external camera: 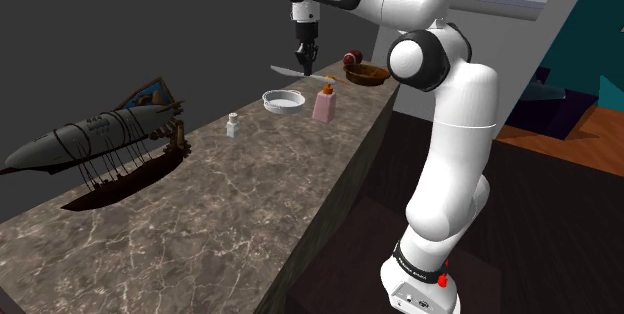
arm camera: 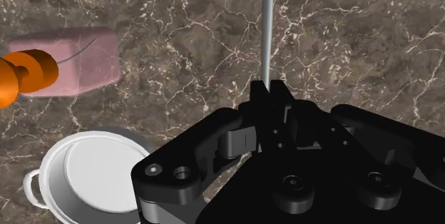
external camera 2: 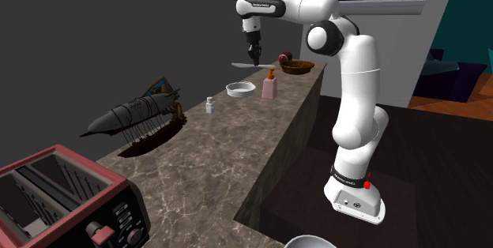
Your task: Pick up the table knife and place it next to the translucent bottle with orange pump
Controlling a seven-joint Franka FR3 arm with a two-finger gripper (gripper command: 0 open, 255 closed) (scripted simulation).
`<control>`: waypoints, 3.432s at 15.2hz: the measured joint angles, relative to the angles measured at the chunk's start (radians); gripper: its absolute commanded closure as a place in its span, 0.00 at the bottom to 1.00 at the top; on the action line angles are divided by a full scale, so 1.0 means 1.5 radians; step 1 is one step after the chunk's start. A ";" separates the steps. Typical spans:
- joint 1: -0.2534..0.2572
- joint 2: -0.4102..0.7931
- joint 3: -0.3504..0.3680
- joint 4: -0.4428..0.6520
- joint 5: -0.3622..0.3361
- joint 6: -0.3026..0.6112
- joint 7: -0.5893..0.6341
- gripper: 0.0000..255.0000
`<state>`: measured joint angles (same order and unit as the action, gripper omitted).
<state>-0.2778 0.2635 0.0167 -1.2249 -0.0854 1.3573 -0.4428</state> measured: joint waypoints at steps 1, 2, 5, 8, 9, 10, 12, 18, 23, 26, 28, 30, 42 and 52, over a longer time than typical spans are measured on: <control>-0.001 -0.006 0.000 -0.019 0.000 0.013 0.000 1.00; 0.000 -0.010 0.000 -0.034 0.000 0.024 0.003 1.00; -0.001 -0.021 0.000 -0.077 0.001 0.056 0.004 1.00; -0.001 -0.029 0.001 -0.117 0.001 0.087 0.008 1.00; -0.001 -0.031 0.000 -0.128 0.001 0.097 0.007 1.00; -0.001 -0.032 0.001 -0.137 0.002 0.105 0.009 1.00; -0.001 -0.034 0.001 -0.158 0.002 0.124 0.010 1.00; -0.003 -0.039 0.000 -0.220 0.002 0.180 0.013 1.00; -0.003 -0.041 0.000 -0.268 0.001 0.226 0.016 1.00; -0.003 -0.038 0.000 -0.289 0.001 0.250 0.018 1.00; -0.004 -0.032 -0.001 -0.301 0.000 0.268 0.018 1.00; -0.004 -0.030 -0.001 -0.315 0.000 0.285 0.020 1.00; -0.004 -0.003 -0.001 -0.386 -0.003 0.382 0.028 1.00; -0.004 0.010 -0.001 -0.408 -0.004 0.418 0.031 1.00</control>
<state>-0.2841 0.2791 0.0146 -1.8370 -0.0920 1.9835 -0.3962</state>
